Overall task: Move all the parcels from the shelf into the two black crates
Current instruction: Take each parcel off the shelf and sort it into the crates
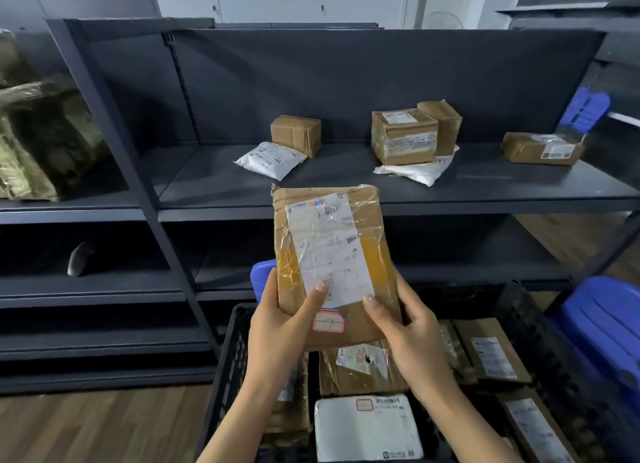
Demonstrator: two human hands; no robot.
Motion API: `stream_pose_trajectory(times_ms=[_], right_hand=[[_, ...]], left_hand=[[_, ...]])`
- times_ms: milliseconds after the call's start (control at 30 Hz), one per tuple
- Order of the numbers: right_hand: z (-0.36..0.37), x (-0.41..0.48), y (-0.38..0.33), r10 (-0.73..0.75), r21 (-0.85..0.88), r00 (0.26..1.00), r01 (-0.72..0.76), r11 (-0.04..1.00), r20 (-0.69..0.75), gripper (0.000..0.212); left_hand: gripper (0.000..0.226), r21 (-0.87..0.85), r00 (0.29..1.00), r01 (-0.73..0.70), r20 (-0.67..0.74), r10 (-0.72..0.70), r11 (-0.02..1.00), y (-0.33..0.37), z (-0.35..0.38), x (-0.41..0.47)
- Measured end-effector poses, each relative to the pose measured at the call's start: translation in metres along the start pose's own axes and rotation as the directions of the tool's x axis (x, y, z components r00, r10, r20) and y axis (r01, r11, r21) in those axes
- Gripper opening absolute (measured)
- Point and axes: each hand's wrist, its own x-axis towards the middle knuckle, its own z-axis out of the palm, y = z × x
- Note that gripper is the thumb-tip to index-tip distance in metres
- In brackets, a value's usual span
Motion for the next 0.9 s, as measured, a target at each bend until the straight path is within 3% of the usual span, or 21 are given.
stream_pose_trajectory(times_ms=[133,267,500,700,833,900], right_hand=[[0.006,-0.002,-0.003,0.036,-0.03,0.999,-0.035,0.999,0.031,0.044],[0.006,0.002,-0.004,0.12,-0.033,0.992,-0.119,0.992,0.029,0.064],[0.016,-0.001,0.0,0.204,-0.045,0.976,-0.2,0.979,0.078,0.039],[0.026,-0.001,0.019,0.279,-0.113,0.96,-0.273,0.955,0.033,0.047],[0.033,-0.001,0.028,0.321,-0.148,0.945,-0.31,0.939,0.062,0.04],[0.036,-0.002,0.033,0.351,-0.174,0.933,-0.333,0.927,0.08,0.037]], left_hand=[[0.041,-0.085,0.997,0.0,-0.078,-0.007,0.996,-0.008,-0.011,-0.007],[0.046,-0.14,0.992,0.02,-0.117,-0.037,0.99,-0.011,-0.017,-0.009],[0.036,-0.078,0.997,-0.012,-0.076,0.006,0.997,-0.016,-0.021,-0.017],[0.042,0.016,0.996,0.018,-0.086,-0.016,1.0,-0.028,-0.032,-0.015],[0.052,0.093,0.992,0.078,-0.111,-0.067,0.993,-0.041,-0.041,-0.014],[0.043,0.148,0.989,0.12,-0.105,-0.105,0.982,-0.048,-0.045,-0.014]])
